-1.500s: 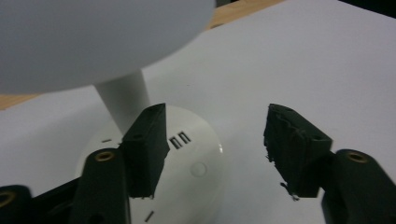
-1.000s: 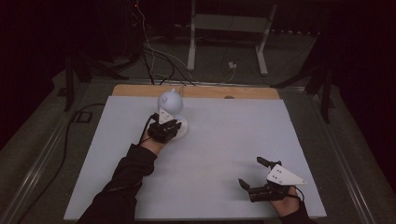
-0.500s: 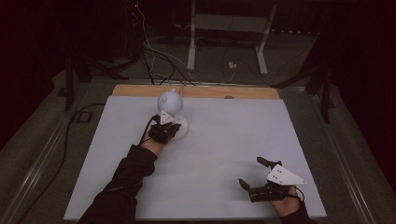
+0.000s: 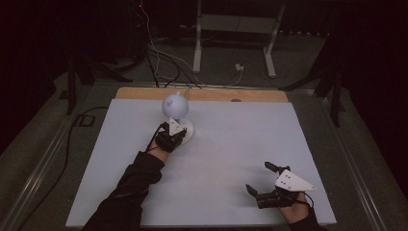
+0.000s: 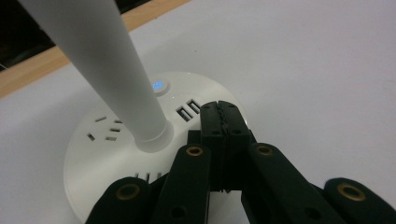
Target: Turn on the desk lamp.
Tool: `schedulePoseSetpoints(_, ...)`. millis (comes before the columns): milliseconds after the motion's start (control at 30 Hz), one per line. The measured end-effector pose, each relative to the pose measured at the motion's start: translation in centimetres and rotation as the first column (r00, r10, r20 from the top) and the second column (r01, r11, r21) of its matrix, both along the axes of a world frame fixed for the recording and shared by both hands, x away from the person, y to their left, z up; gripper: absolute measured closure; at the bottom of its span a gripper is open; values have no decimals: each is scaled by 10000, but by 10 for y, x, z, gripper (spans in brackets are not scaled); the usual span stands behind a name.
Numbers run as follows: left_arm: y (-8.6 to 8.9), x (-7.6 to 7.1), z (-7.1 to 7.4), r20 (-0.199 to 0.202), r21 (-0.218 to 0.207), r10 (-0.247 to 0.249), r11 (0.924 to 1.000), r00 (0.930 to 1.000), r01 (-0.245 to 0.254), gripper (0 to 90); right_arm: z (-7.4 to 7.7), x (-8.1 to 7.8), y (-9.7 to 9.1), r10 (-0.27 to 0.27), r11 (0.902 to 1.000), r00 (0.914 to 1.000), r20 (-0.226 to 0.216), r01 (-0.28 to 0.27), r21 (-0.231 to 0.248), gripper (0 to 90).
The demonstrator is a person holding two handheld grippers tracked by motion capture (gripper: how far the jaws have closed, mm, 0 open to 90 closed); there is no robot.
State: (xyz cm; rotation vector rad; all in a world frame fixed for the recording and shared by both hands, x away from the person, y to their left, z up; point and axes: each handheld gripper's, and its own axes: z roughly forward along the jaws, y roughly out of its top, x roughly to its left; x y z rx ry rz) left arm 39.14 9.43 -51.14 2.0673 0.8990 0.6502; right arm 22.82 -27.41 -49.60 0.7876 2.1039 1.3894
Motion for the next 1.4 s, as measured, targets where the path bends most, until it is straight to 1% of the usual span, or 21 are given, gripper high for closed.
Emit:
schedulePoseSetpoints(67,-2,-2,0,179,5,107,9999,9998,-107,900,0,0,0,-4,10000,10000,2,4,3,0)
schedulePoseSetpoints(100,-2,-3,0,341,-25,153,9999,9993,-152,900,0,0,0,-5,10000,10000,-7,5,15,0)
schedulePoseSetpoints(167,-4,-4,-1,622,241,241,9994,9978,-256,900,0,0,0,-9,10000,10000,10,9,9,0)
schedulePoseSetpoints(267,-4,-5,-4,561,50,303,9995,9980,-306,900,0,0,0,11,10000,10000,-17,-11,18,0)
schedulePoseSetpoints(333,-5,-5,-6,575,150,322,9993,9978,-331,900,0,0,0,0,10000,10000,-1,0,-5,0)
schedulePoseSetpoints(400,-6,-5,-8,594,192,347,9992,9976,-359,900,0,0,0,1,10000,10000,42,-1,17,0)
schedulePoseSetpoints(467,-6,-5,-8,615,197,403,9989,9973,-416,900,0,0,0,3,10000,10000,-5,-3,30,0)
schedulePoseSetpoints(667,-8,-6,-9,740,337,363,9987,9966,-388,900,0,0,0,21,10000,10000,-17,-21,9,0)
schedulePoseSetpoints(833,-7,-4,-9,654,292,313,9990,9974,-333,900,0,0,0,18,10000,10000,-15,-18,-1,0)
schedulePoseSetpoints(867,-7,-3,-9,670,368,353,9986,9971,-378,900,0,0,0,21,10000,10000,-26,-21,-10,0)
schedulePoseSetpoints(900,-8,-4,-9,746,446,323,9984,9967,-357,900,0,-1,0,18,10000,10000,-17,-18,-27,0)
schedulePoseSetpoints(933,-8,-4,-10,781,414,250,9987,9966,-283,900,0,-1,0,11,10000,10000,-12,-11,-28,0)
schedulePoseSetpoints(1033,-10,-7,-8,800,443,224,9987,9965,-260,900,0,-1,0,15,10000,10000,-12,-16,-19,0)
schedulePoseSetpoints(1100,-12,-12,-6,1100,225,120,9996,9939,-146,900,0,-1,0,6,10000,10000,-2,-6,-21,0)
schedulePoseSetpoints(1167,-15,-17,-2,1383,275,130,9995,9903,-169,787,0,0,0,1,10000,10000,0,-1,3,0)
schedulePoseSetpoints(1233,-18,-20,0,1455,89,210,9997,9891,-225,745,0,0,0,4,10000,10000,-31,-4,6,0)
schedulePoseSetpoints(1267,-19,-22,1,1503,94,257,9996,9883,-275,690,0,0,0,8,10000,10000,-22,-8,-14,0)
schedulePoseSetpoints(1333,-19,-24,3,1516,23,168,9998,9883,-174,673,0,-1,0,19,10000,10000,33,-19,-8,0)
schedulePoseSetpoints(1400,-20,-28,5,1563,-60,200,9998,9875,-193,623,0,-1,0,-7,10000,10000,20,7,16,0)
